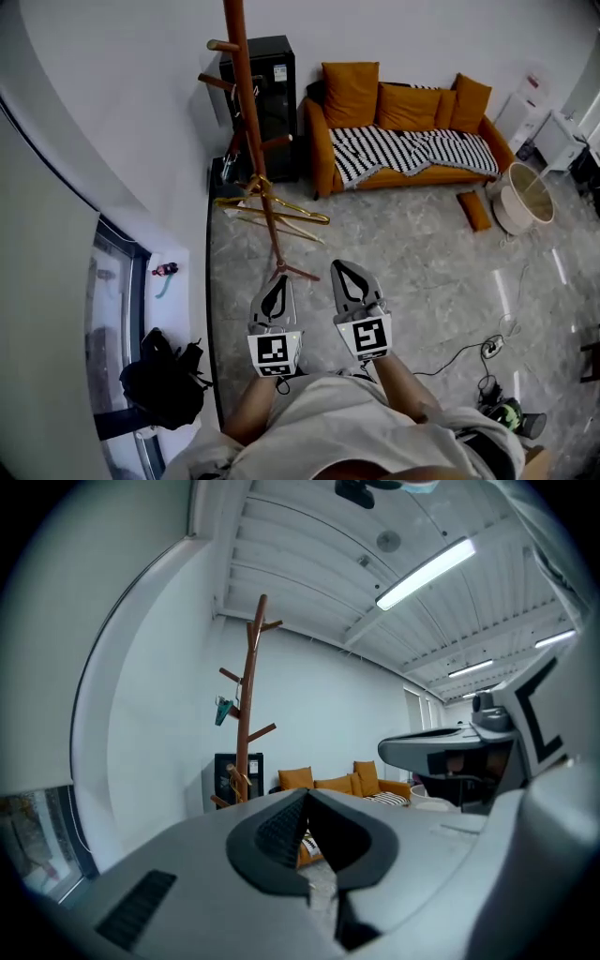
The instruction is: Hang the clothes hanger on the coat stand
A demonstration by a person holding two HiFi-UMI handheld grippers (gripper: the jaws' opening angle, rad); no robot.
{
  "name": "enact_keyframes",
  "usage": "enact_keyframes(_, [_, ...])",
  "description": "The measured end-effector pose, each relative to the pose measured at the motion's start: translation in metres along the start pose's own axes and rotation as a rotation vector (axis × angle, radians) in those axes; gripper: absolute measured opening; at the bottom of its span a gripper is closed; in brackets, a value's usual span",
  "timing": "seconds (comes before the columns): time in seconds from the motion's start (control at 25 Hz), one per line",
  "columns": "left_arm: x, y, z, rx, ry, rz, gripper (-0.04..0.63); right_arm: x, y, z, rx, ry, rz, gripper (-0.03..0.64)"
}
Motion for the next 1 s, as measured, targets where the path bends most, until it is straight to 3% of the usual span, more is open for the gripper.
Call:
enact_keyframes(0.24, [-0.047,-0.063,0.014,0.026,-0.014,0.116,0.009,-0.065,-0.009,0.014,0.053,-0.090,0.043,0.005])
enact_keyframes(0.36, [-0.067,-0.093,0.018,0.017,-0.011,0.149,0.009,-0.095,-0.014,0.021,0.068,-0.087,0.053,0.005])
enact_keyframes(1.0, [-0.083,-0.133,0.048,0.057,-0.057,0.146,0.009,-0.149,-0.032,0.035,0.072,-0.063,0.048,0.005])
Point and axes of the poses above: the fingertips, and each gripper's own axes: x forward along the fingers, y to its left, z out of its top, the point moved 9 cm from there along -x, backward along the fingers, and after that the axes turned 12 degrees about -y, right-handed, at the moved point
